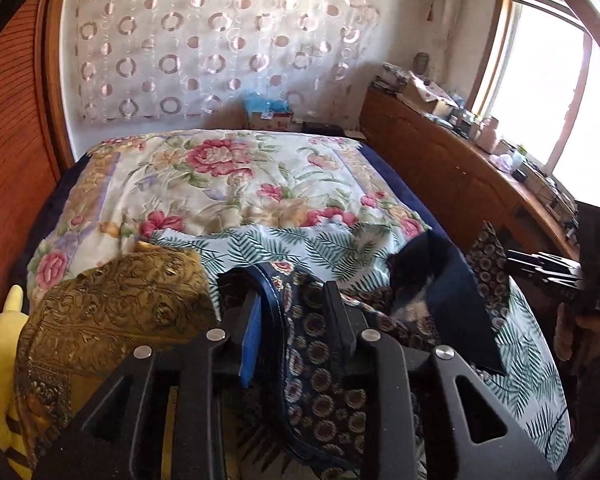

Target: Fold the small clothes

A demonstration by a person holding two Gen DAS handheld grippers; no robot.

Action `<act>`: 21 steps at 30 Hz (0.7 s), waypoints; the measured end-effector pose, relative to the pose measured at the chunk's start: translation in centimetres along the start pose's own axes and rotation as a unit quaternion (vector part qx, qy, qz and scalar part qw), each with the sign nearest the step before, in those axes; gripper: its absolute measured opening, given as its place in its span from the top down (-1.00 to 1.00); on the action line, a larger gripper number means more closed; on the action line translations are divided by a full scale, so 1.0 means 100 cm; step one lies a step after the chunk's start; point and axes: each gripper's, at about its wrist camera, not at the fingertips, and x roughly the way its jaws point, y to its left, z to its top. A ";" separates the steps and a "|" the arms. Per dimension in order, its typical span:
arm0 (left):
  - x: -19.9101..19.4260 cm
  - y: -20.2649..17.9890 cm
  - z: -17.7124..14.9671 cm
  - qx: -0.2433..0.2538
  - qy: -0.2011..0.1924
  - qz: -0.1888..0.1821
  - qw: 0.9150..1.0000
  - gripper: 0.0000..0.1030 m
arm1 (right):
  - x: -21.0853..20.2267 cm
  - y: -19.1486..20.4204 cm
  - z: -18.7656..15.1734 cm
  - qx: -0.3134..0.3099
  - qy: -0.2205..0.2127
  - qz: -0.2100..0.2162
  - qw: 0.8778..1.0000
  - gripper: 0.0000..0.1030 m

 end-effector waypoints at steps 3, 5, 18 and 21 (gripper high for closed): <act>-0.015 -0.009 -0.005 0.011 -0.008 -0.013 1.000 0.41 | -0.002 0.002 -0.011 -0.018 -0.007 0.010 1.000 0.29; -0.026 -0.013 -0.007 0.019 -0.017 -0.012 1.000 0.41 | -0.008 0.009 -0.021 -0.036 -0.014 0.020 0.999 0.29; -0.030 0.001 -0.022 0.024 -0.010 -0.001 1.000 0.08 | -0.021 0.000 -0.016 -0.054 -0.055 -0.002 0.997 0.17; -0.026 0.001 -0.021 0.030 -0.013 0.008 0.999 -0.40 | -0.013 0.014 -0.007 -0.067 -0.052 0.014 0.996 0.15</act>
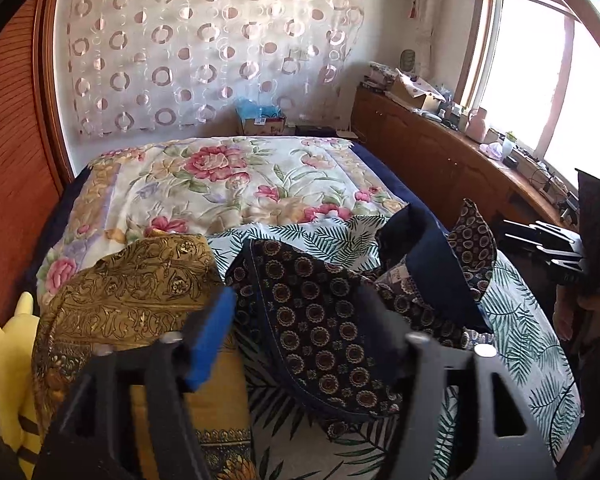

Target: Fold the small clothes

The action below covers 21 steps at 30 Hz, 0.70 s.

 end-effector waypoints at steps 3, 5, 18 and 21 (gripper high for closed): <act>0.013 0.001 0.003 0.004 0.008 0.020 1.000 -0.41 | 0.007 0.012 0.000 -0.010 0.001 0.001 1.000 0.15; 0.030 0.002 0.006 0.008 0.025 0.018 0.999 -0.41 | 0.009 0.002 -0.003 -0.013 0.000 -0.022 1.000 0.15; 0.096 -0.002 -0.006 -0.014 0.142 -0.049 0.988 0.38 | -0.008 -0.043 -0.019 0.023 0.001 -0.064 0.998 0.15; 0.086 -0.012 -0.009 -0.004 0.140 -0.061 0.988 0.96 | -0.008 -0.024 -0.023 0.021 0.005 -0.046 0.999 0.15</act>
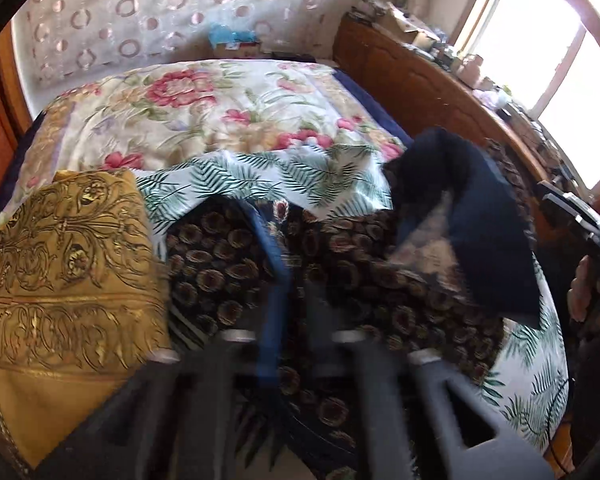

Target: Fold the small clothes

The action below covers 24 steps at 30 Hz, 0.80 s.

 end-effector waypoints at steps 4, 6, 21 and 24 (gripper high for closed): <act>-0.025 -0.014 -0.007 0.022 -0.030 0.008 0.999 0.96 | -0.013 0.026 -0.018 -0.023 0.020 0.051 0.998 0.15; -0.042 -0.021 -0.007 0.027 -0.052 0.007 0.998 0.97 | -0.017 0.038 -0.027 -0.024 0.023 0.079 0.996 0.15; -0.102 -0.053 0.004 0.030 -0.140 -0.005 0.990 0.97 | 0.015 0.089 -0.054 -0.123 0.080 0.147 0.978 0.00; -0.110 -0.057 -0.003 0.030 -0.147 -0.012 0.989 0.97 | 0.017 0.100 -0.059 -0.135 0.088 0.133 0.978 0.01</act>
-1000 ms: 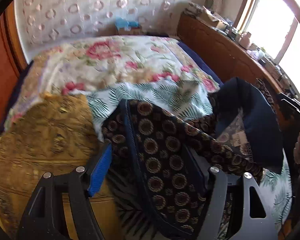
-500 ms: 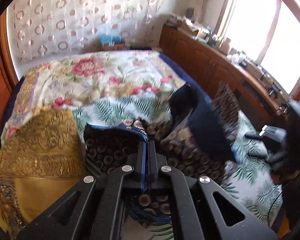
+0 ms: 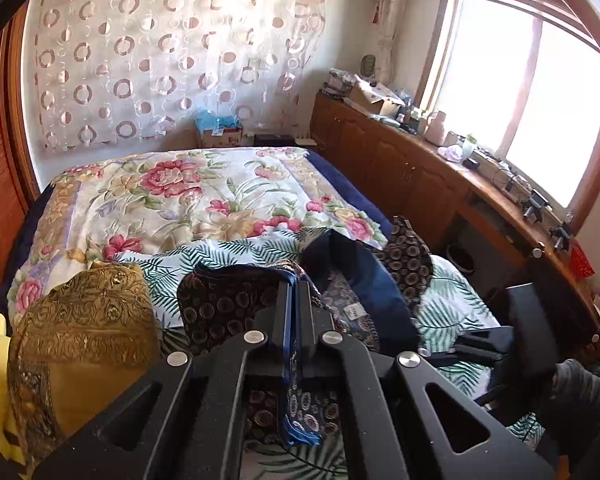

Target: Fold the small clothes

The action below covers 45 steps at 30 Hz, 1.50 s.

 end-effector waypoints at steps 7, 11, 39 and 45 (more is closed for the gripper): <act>-0.042 -0.027 -0.015 0.005 -0.020 -0.019 1.000 0.97 | -0.024 0.008 -0.008 0.011 -0.055 -0.016 0.998 0.99; -0.073 -0.048 -0.025 0.003 -0.030 -0.048 0.998 0.97 | -0.074 0.005 -0.010 0.041 -0.095 -0.012 0.995 0.99; -0.003 -0.051 -0.030 -0.018 0.015 -0.011 1.000 0.97 | 0.010 0.084 -0.026 0.005 -0.022 -0.065 0.998 -0.04; -0.005 -0.045 -0.033 -0.019 0.016 -0.009 1.000 0.97 | 0.009 0.069 -0.022 0.017 -0.020 -0.070 0.997 0.86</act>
